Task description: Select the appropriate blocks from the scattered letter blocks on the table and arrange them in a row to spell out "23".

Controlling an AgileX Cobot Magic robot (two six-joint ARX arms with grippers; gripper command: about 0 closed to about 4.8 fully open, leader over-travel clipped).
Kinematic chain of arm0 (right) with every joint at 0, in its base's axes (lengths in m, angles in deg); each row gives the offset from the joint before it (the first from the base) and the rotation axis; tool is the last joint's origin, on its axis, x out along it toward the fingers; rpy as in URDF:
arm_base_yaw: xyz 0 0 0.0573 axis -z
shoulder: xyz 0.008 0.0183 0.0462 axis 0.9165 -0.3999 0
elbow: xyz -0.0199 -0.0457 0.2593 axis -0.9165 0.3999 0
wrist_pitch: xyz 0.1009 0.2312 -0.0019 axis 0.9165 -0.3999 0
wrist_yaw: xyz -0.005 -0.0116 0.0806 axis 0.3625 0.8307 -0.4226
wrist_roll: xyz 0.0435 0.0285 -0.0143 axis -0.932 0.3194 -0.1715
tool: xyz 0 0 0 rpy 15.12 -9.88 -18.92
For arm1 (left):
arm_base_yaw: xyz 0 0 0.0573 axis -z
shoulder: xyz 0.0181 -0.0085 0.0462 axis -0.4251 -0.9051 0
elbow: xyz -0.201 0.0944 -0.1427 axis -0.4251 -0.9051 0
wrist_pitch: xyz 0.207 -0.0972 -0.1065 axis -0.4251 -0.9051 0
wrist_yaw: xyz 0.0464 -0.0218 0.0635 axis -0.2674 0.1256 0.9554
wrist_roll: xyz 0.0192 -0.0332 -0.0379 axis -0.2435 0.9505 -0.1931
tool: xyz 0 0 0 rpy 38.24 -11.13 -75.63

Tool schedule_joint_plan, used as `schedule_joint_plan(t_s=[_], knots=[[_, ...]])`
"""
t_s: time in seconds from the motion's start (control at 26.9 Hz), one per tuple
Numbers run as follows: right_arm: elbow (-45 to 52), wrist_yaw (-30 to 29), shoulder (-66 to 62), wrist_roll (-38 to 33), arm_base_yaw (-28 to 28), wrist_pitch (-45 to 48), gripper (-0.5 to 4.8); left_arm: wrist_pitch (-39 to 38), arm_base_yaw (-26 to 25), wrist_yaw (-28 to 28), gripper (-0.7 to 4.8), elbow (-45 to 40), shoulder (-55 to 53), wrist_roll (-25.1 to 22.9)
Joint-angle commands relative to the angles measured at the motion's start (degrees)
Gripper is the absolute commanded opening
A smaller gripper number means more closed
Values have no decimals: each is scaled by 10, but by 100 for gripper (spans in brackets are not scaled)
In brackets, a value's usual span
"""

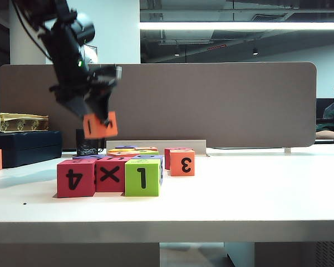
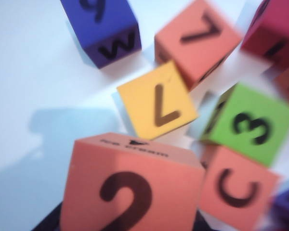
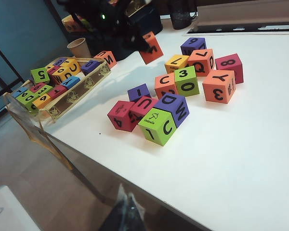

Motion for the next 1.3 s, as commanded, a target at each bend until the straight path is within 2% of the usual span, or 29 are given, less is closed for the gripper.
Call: schedule_joint_plan(t_s=[0.04,0.15,0.22,0.37,0.48,0.71,0.93,1.19,1.3], knots=[[-2,1,-1,2,0,7,-1,-73,24,-8,232,49,5,115],[-2,1,-1,2,0,7,-1,-102,51,-37,232,66,5,183],[-2,1,-1,2,0,8,-1,-104,75,-66,232,66,5,212],[-2,1,-1,2,0,7,-1,-101,123,-79,232,66,2,225],[-2,2,-1,2,1,5,-1,-70,185,-57,232,63,-1,295],[-2,2,-1,2,1,4,-1,-52,256,19,232,49,-19,341],[-2,32,-1,2,1,4,-1,-50,285,46,232,43,-57,396],[-2,41,-1,2,1,4,-1,-54,285,65,232,43,-97,479],[-2,41,-1,2,1,4,-1,-56,285,71,232,42,-101,499]])
